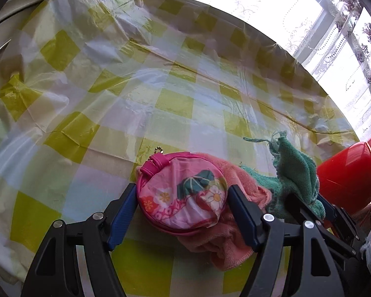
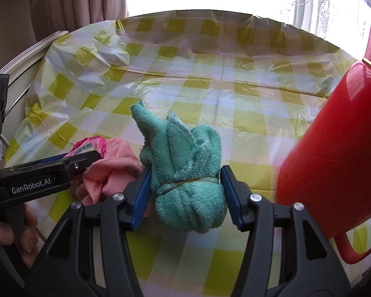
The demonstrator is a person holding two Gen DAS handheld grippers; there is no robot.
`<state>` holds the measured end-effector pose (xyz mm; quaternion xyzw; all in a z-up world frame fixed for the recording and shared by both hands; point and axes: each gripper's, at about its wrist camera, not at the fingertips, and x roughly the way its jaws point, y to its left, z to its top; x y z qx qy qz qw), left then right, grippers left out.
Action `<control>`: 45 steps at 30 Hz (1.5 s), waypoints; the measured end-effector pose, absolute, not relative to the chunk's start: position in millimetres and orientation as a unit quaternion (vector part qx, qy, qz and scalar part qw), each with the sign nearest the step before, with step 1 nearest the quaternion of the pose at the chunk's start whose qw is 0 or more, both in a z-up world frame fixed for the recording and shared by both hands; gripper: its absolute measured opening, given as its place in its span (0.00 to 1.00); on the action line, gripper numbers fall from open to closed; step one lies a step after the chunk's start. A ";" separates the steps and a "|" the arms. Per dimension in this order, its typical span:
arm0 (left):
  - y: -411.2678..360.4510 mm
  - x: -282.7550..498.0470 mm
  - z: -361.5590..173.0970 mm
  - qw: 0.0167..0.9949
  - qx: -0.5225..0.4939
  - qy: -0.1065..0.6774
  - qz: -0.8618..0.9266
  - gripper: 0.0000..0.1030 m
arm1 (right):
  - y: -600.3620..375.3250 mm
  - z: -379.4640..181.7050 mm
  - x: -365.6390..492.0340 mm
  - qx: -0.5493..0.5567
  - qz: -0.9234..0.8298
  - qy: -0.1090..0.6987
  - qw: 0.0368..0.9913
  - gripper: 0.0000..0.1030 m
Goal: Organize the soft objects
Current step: 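Carry the green bundle and pink pouch to the box and release both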
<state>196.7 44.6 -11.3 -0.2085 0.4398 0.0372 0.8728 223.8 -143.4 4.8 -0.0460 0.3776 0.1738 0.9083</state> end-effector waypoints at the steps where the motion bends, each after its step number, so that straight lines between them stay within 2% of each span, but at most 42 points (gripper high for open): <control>1: 45.9 190.7 -8.2 0.875 -0.213 0.434 0.039 0.72 | -147.1 6.0 219.9 -0.043 0.172 0.377 0.909 0.57; 9: 51.2 154.4 6.2 0.882 -0.223 0.410 0.069 0.72 | -174.3 15.9 185.4 -0.027 0.164 0.376 0.912 0.57; 16: 26.5 133.1 21.3 0.893 -0.186 0.406 0.057 0.72 | -200.9 22.8 152.2 -0.020 0.159 0.379 0.911 0.57; 27: -75.2 118.3 36.4 0.899 -0.127 0.417 -0.049 0.72 | -274.8 28.3 118.9 -0.004 0.113 0.386 0.916 0.57; 45: -254.9 101.1 44.4 0.870 -0.031 0.428 -0.244 0.72 | -434.6 35.6 71.1 0.024 -0.069 0.398 0.914 0.58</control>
